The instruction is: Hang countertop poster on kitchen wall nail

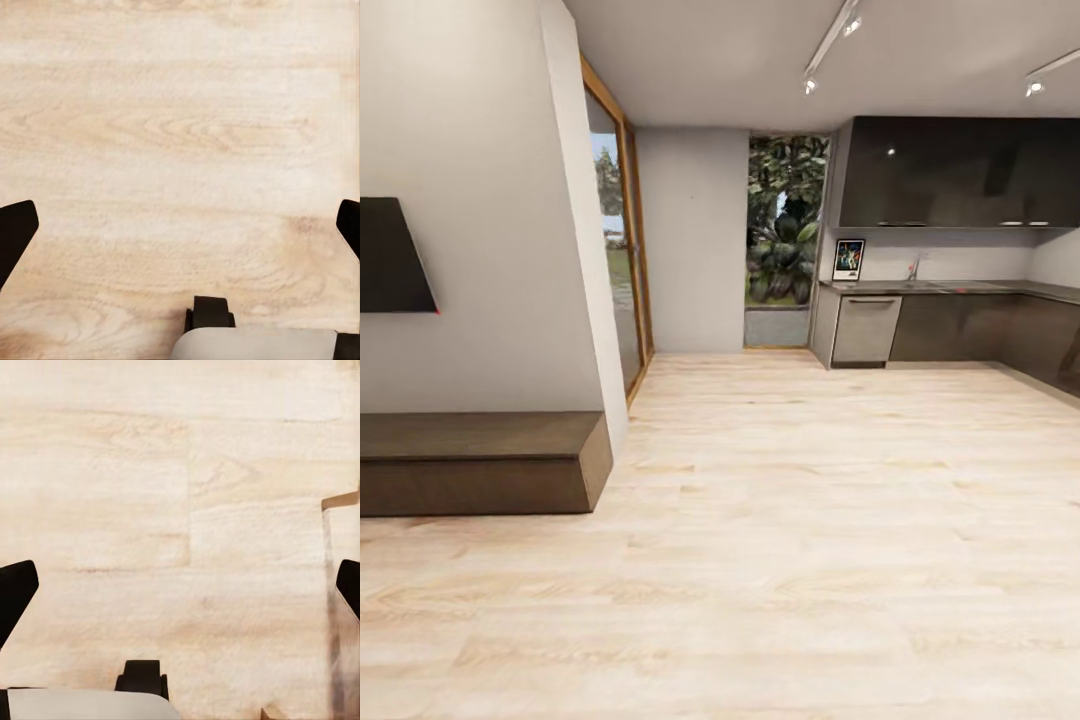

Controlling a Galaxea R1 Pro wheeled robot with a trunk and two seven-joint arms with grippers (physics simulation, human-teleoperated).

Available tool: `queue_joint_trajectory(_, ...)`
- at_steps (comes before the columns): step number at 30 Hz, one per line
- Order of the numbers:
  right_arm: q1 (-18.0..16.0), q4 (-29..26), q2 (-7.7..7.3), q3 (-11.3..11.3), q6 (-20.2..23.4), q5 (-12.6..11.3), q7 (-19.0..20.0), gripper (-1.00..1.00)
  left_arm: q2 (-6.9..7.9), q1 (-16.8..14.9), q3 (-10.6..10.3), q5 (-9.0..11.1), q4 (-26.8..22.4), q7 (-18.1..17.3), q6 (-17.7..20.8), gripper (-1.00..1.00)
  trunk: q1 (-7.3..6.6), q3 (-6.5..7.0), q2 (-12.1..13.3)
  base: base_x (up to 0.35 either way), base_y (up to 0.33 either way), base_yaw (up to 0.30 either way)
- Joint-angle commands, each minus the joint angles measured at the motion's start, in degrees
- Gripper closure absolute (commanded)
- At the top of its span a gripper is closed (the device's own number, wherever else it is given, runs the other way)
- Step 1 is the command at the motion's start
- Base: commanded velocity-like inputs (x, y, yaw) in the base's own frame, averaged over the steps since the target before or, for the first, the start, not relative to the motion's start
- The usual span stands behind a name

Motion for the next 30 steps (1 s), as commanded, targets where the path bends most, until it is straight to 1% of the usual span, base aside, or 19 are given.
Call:
queue_joint_trajectory(1,0.0,0.0,0.0,0.0,-0.2,0.1,0.0,-1.0,-0.01,0.0,0.1,0.0,-0.1,0.0,0.0,-1.0,0.03,-0.05,0.0,0.321,-0.043,0.0)
queue_joint_trajectory(30,-0.1,0.0,0.08,-0.1,-0.3,0.1,-0.1,-1.0,-0.01,0.0,0.1,0.0,-0.1,0.0,0.0,-1.0,0.03,-0.05,0.0,0.324,-0.004,0.0)
